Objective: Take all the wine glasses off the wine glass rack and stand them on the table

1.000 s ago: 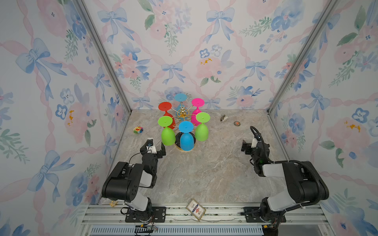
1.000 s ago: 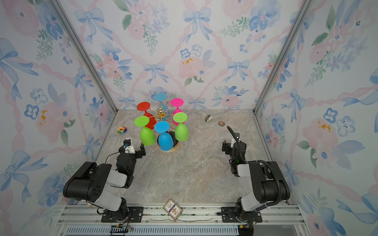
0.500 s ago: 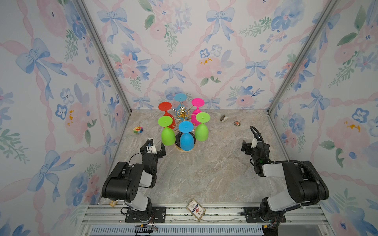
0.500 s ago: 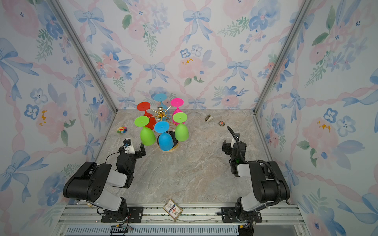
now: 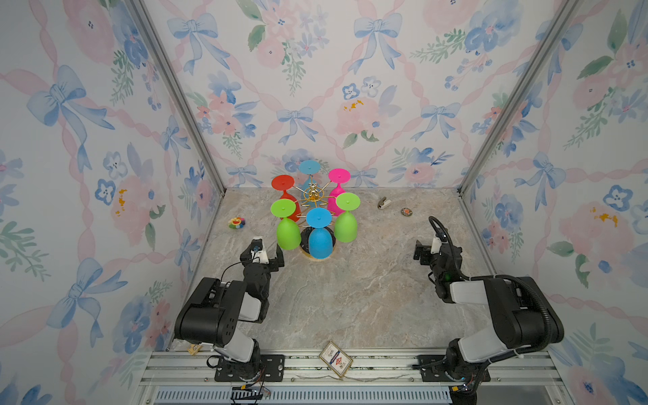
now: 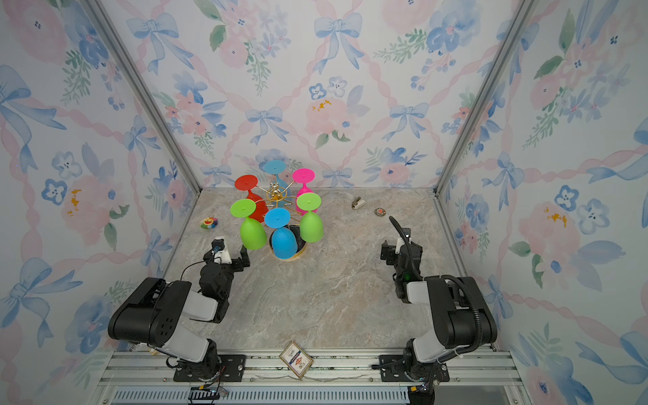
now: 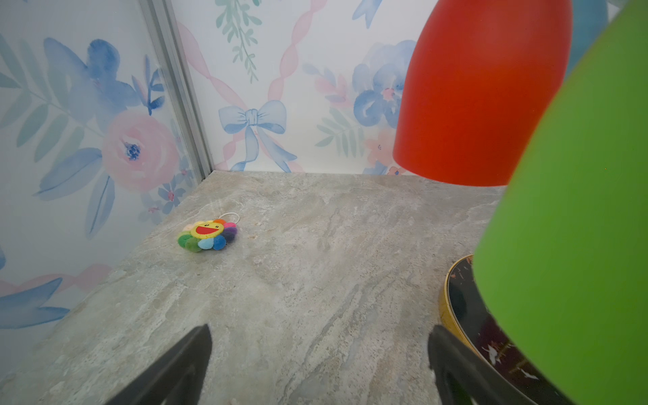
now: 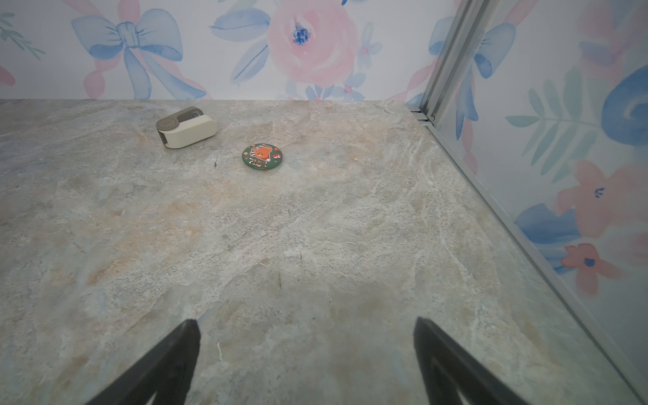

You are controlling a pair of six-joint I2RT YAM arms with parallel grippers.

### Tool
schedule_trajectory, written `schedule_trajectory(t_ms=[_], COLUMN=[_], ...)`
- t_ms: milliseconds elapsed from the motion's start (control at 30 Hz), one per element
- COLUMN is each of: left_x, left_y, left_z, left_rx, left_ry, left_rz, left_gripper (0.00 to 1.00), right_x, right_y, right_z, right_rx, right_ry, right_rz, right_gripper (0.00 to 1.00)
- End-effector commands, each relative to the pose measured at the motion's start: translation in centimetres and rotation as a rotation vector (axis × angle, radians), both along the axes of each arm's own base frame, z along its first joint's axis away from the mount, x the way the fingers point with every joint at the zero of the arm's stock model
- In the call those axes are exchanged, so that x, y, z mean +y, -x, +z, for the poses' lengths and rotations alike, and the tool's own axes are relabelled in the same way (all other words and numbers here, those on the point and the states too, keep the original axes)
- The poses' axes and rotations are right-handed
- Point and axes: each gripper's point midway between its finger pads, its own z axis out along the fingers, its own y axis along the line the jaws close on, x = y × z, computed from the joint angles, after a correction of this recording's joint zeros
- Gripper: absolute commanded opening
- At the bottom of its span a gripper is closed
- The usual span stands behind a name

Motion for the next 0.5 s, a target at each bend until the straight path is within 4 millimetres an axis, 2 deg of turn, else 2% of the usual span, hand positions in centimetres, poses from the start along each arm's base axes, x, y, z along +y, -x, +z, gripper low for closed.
schedule_trajectory(t_ms=[0,267,467], left_x=[0.3,1.5,2.2], left_y=[-0.2,1.0,2.3], left_z=[0.6,2.6,2.7], left_rx=[-0.015,-0.044,-0.019], left_ry=[-0.009,0.011,0.011], left_rz=[0.011,0.084,0.129], left_gripper=[0.98,0.98,0.98], right_x=[0.0,0.2,-0.2], right_y=[-0.3,-1.1,-0.9], right_z=[0.5,2.2,3.1], right_rx=[-0.004,0.088,0.089], right_ry=[-0.008,0.013,0.021], right_rz=[-0.002,-0.006,-0.037], right_gripper=[0.97,0.97,0.97])
